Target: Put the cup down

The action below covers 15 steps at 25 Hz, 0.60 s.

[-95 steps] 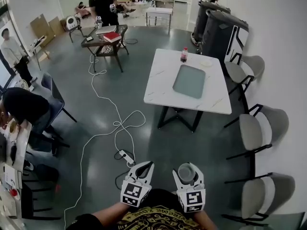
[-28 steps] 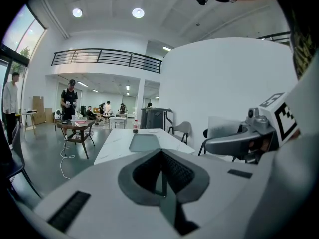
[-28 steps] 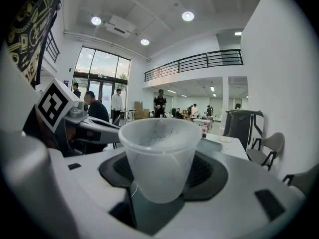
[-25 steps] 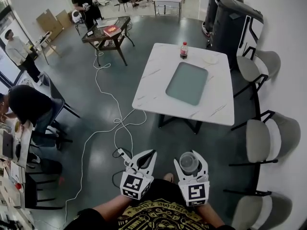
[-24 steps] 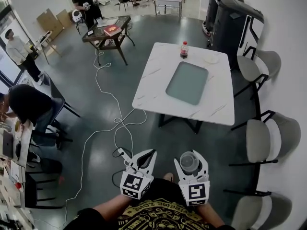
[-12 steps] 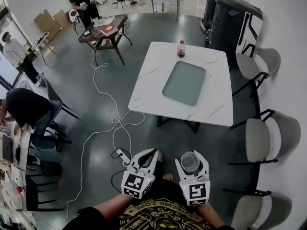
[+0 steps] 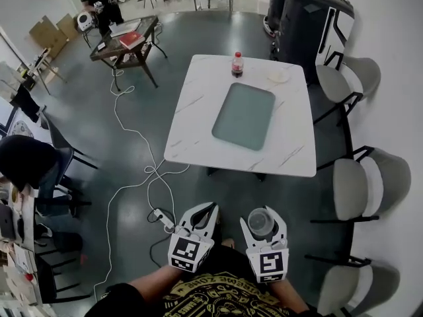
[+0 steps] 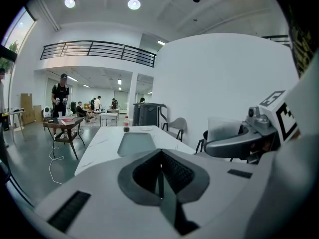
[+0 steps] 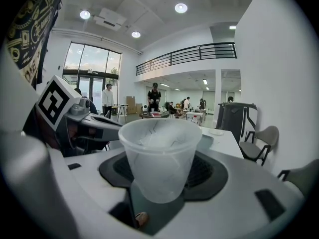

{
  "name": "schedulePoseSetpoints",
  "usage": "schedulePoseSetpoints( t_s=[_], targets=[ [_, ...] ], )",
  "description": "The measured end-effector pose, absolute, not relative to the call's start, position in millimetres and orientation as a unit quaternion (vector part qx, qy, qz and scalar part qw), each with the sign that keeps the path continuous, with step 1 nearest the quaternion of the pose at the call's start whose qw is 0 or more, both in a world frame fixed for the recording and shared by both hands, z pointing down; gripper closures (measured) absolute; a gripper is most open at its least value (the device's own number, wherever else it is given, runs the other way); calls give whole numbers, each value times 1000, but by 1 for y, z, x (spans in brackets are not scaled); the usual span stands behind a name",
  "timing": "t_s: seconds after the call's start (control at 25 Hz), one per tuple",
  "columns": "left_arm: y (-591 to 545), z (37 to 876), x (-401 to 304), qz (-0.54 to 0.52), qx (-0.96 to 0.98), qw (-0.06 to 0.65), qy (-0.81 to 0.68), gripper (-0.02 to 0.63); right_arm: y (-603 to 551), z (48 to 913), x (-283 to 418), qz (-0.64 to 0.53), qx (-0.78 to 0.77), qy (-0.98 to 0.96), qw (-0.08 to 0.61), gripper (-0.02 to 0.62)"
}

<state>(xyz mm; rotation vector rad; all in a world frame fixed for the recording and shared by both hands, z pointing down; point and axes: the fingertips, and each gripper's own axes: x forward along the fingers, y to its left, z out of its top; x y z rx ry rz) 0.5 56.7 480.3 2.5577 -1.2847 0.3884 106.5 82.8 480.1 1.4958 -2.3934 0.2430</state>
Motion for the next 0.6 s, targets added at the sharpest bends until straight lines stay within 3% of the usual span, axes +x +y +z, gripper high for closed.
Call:
schedulePoseSetpoints(
  t_s=[0.6],
  targets=[
    [-32, 480, -4, 126, 895, 133, -407, 598, 2, 474, 95, 91, 548, -815, 166, 331]
  ],
)
